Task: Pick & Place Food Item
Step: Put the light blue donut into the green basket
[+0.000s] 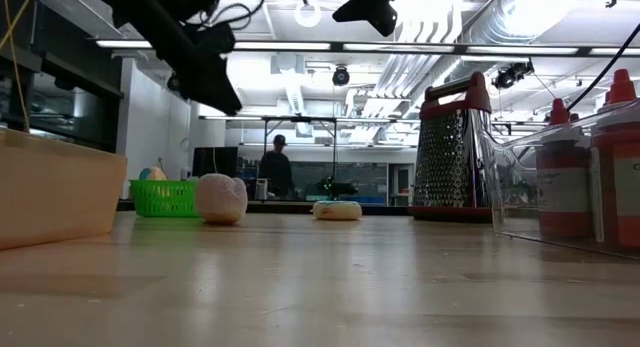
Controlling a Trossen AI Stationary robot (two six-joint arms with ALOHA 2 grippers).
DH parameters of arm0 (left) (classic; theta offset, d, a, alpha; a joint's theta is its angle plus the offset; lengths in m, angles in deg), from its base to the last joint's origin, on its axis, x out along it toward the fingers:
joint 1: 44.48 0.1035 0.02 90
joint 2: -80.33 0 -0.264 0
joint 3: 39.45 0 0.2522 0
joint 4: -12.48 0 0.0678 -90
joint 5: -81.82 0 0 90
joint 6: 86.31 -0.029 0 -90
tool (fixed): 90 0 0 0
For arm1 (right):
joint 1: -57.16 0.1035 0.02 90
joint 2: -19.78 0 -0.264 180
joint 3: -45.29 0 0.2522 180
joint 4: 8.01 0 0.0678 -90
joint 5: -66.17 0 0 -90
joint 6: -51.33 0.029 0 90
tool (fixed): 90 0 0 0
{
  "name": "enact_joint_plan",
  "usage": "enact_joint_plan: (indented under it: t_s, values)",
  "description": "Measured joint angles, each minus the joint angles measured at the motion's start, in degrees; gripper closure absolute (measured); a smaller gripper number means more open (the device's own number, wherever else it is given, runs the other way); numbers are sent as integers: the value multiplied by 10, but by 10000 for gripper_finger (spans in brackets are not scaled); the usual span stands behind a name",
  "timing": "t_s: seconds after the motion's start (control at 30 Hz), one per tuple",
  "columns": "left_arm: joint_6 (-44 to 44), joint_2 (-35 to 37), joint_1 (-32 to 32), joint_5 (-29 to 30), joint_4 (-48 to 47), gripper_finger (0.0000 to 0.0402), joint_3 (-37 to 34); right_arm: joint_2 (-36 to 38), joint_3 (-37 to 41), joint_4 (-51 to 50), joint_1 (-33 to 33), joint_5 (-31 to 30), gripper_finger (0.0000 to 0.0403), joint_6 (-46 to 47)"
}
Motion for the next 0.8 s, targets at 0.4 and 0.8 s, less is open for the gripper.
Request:
enact_joint_plan:
  t_s: [0.4,0.8]
  values:
    - [-65,-108,-1,-9,95,206,0,0,0,4,0,0,224,0]
    - [-199,-224,-1,-69,245,206,0,0,0,4,0,0,224,0]
